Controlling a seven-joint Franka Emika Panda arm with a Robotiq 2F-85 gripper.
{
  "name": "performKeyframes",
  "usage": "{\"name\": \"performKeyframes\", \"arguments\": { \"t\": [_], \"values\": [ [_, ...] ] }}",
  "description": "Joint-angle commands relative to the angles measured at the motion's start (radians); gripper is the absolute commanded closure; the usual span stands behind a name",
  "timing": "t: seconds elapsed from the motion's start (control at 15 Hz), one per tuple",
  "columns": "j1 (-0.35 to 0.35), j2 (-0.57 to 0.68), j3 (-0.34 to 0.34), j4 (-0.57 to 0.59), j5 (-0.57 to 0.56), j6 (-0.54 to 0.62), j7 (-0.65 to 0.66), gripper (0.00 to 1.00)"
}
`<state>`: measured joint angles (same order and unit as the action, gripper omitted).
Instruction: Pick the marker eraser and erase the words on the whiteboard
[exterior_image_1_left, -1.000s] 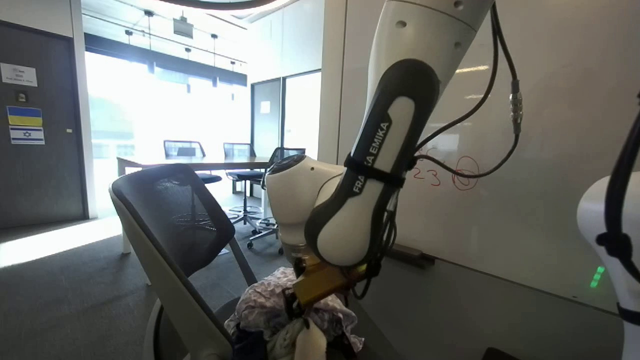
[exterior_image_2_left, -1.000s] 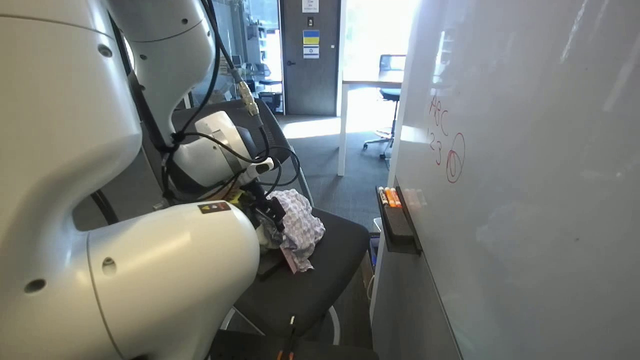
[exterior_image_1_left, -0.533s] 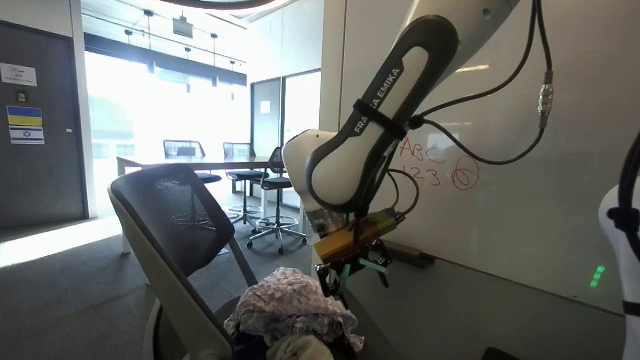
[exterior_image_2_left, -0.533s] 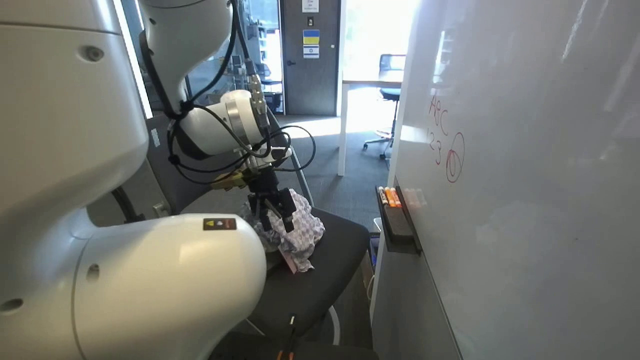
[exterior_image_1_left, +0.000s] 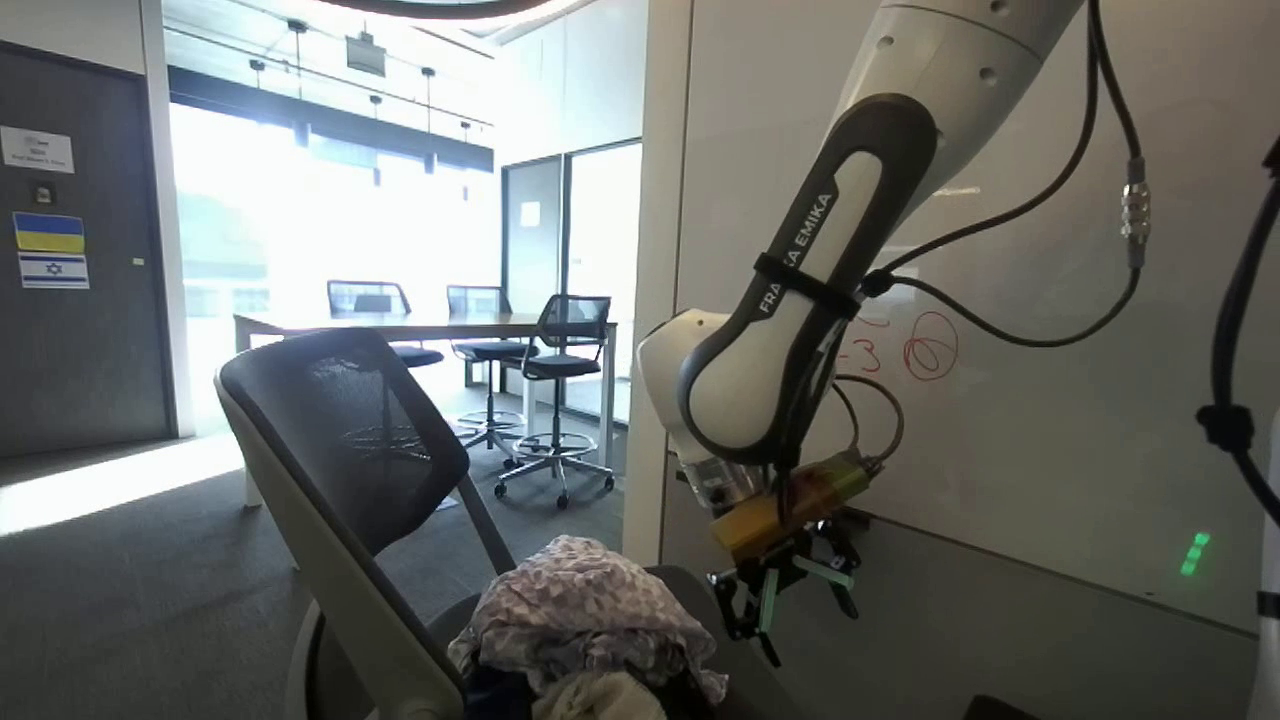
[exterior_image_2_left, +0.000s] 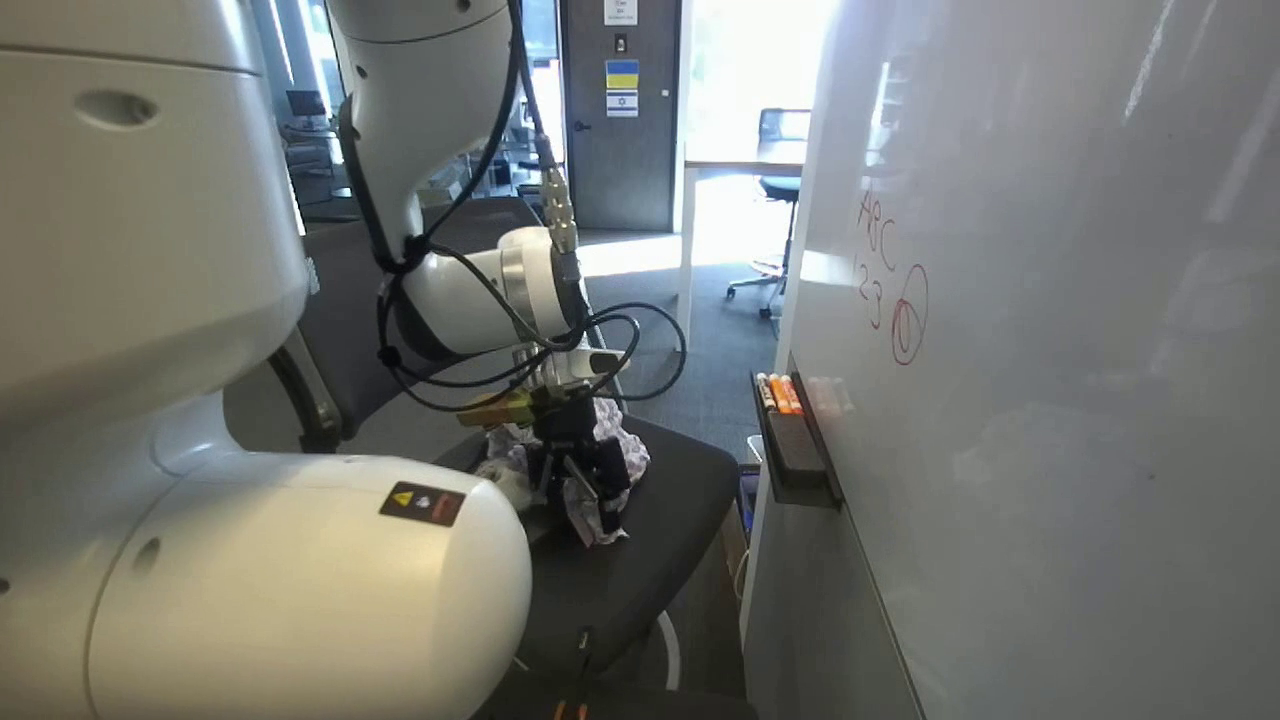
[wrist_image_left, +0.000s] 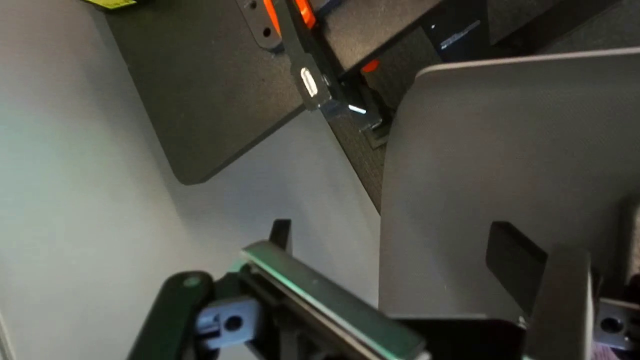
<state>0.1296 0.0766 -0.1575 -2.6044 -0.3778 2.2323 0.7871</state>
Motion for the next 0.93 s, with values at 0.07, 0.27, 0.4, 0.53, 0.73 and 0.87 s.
{"name": "performKeyframes", "arguments": {
  "t": [0.07,0.27,0.4,0.53,0.73,0.87],
  "values": [
    [-0.041,0.032,0.081,-0.083,0.006,0.178,-0.051,0.00],
    [-0.020,0.099,0.108,-0.067,-0.035,0.283,-0.026,0.00],
    [-0.004,0.137,0.112,-0.050,-0.058,0.344,-0.019,0.00],
    [0.012,0.177,0.111,-0.031,-0.071,0.404,-0.028,0.00],
    [0.066,0.223,0.073,0.007,-0.161,0.486,0.005,0.00],
    [0.095,0.245,0.050,0.033,-0.198,0.526,0.004,0.00]
  ]
}}
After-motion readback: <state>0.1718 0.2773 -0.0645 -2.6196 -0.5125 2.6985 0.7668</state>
